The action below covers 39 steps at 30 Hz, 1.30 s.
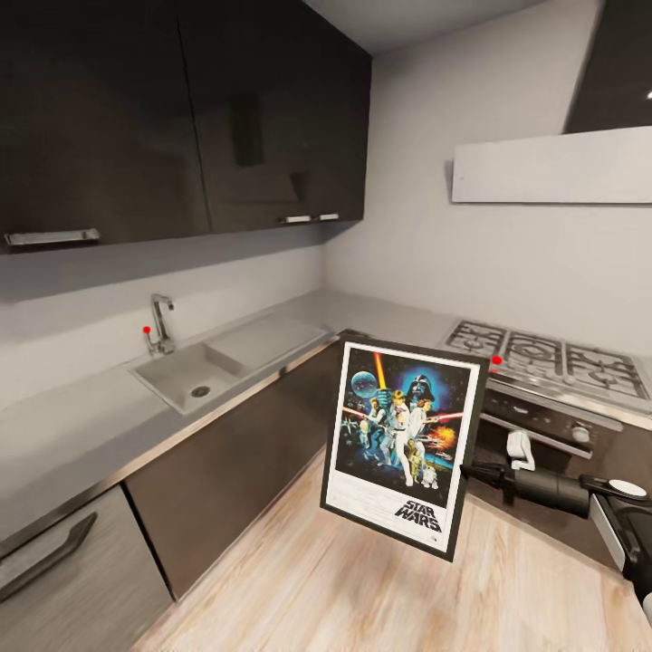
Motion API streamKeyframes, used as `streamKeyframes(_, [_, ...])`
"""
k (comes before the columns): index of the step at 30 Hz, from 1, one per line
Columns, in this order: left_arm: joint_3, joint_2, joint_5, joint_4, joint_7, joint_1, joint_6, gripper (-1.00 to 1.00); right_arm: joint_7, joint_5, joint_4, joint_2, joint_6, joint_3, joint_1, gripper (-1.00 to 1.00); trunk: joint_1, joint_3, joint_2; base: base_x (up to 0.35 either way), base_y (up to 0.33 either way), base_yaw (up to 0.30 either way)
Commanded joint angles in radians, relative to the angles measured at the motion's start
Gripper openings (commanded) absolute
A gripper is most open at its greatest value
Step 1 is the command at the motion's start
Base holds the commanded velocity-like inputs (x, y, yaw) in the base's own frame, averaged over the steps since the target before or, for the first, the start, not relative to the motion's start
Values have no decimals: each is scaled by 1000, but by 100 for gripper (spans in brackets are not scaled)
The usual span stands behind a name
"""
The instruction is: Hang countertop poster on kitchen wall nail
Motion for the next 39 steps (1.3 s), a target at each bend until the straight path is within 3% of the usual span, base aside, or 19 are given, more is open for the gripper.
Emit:
streamKeyframes(1, [8, 0, -6, 1, -4, -1, -3, 100, 5, -4, 0, 0, 12, 0, -1, -100, 0, -2, -3, -311, 114, 28])
streamKeyframes(33, [8, 2, -6, 1, -4, -1, -3, 100, 3, 0, -1, 1, 9, 0, -1, -100, 0, -2, -3, -180, 102, 268])
streamKeyframes(39, [8, 2, -6, 2, -4, -1, -3, 100, 3, 0, -1, 1, 9, 0, -1, -100, 0, -2, -3, -276, 145, 107])
